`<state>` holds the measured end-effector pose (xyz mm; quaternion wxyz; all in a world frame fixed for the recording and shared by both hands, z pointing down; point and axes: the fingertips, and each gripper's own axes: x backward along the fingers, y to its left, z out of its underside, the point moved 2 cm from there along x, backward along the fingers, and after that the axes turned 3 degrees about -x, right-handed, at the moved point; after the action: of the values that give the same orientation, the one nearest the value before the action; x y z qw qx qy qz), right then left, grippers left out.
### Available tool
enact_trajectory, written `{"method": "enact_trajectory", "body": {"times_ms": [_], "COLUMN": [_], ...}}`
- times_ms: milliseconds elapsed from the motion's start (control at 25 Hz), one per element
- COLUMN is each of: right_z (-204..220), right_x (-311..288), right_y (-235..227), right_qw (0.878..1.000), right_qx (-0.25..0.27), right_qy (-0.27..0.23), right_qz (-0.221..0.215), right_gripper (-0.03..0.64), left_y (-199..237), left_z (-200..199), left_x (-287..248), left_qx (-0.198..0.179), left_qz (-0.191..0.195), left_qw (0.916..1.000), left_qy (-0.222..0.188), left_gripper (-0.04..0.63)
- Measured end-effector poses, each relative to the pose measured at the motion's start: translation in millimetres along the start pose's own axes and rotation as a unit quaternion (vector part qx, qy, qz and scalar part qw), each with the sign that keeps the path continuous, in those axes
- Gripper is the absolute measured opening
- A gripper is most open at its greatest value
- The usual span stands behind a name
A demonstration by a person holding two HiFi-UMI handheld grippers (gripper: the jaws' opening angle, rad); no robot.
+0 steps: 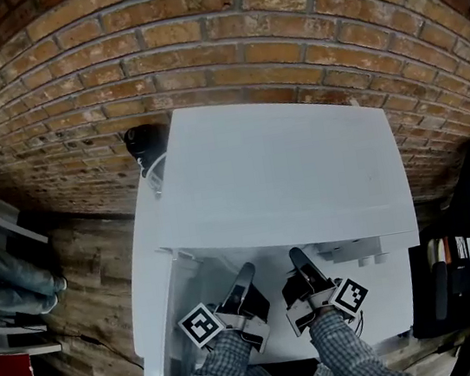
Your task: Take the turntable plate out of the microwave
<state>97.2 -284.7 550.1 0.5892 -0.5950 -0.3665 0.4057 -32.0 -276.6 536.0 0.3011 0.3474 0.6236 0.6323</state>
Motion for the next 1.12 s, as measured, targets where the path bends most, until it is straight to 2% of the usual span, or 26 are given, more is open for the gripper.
{"method": "enact_trajectory", "body": {"times_ms": [480,840,1120], "right_z": [26,46,55], "right_x": [38,66,86], "right_y": [11,20,27], "right_qw": [1.000,0.999,0.999], "right_qx": [0.012,0.022,0.032], "right_qy": [-0.007,-0.025,-0.024], "right_qz": [-0.008,-0.014,-0.024], "right_gripper": [0.052,0.054,0.054], "left_y": [-12,-18,-28], "left_z": [17,30,41], "left_x": [41,69,86], "left_qx": [-0.001,0.017,0.000], "left_qz": [0.018,0.027,0.041], "left_qw": [0.9998,0.9994,0.9989], "left_qy": [0.003,0.012,0.021], "left_gripper": [0.049,0.048,0.049]}}
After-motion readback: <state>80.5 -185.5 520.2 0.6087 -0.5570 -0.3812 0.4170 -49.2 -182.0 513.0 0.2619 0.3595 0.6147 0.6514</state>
